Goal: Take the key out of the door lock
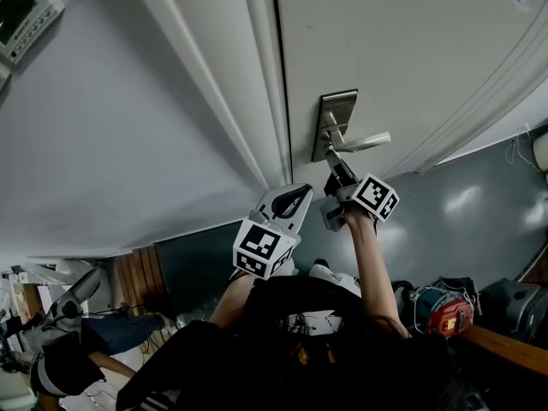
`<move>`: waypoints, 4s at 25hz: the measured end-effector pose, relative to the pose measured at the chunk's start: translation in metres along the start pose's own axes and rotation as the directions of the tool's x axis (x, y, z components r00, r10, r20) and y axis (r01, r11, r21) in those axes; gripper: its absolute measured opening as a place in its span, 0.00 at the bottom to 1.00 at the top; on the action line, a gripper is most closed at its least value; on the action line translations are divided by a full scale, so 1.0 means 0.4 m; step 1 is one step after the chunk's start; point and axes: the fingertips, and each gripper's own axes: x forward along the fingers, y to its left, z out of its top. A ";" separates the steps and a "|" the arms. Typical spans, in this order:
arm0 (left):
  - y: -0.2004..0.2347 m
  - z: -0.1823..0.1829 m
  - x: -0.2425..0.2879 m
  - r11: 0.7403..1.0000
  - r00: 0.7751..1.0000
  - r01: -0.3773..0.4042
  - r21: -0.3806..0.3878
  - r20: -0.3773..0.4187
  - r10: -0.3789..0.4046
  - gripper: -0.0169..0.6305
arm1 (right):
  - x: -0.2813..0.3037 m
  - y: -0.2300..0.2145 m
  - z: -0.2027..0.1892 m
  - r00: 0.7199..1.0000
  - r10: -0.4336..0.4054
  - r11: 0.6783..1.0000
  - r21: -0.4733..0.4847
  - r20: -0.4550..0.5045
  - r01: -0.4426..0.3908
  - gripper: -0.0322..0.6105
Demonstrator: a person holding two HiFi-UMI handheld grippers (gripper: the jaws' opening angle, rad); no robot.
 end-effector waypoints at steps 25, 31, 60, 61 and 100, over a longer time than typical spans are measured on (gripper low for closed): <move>-0.006 -0.008 0.015 1.000 1.000 0.013 0.001 -0.020 -0.013 0.04 | -0.038 -0.005 -0.010 0.995 0.047 0.948 0.309 0.091 -0.073 0.08; -0.015 -0.011 0.021 1.000 0.999 0.015 0.009 -0.032 -0.015 0.04 | -0.085 -0.011 -0.025 0.995 0.063 0.946 0.314 0.077 -0.084 0.08; -0.208 -0.073 0.025 0.987 0.987 -0.156 -0.030 -0.047 0.155 0.04 | -0.359 -0.010 -0.014 0.985 0.136 0.973 0.199 -0.110 -0.112 0.08; -0.219 -0.079 0.022 0.986 0.986 -0.161 -0.032 -0.052 0.159 0.04 | -0.367 -0.013 -0.017 0.984 0.136 0.974 0.199 -0.116 -0.111 0.08; -0.310 -0.205 -0.344 0.966 0.971 -0.237 -0.104 0.003 0.238 0.04 | -0.544 0.124 -0.291 0.974 0.154 0.983 0.127 -0.165 -0.134 0.08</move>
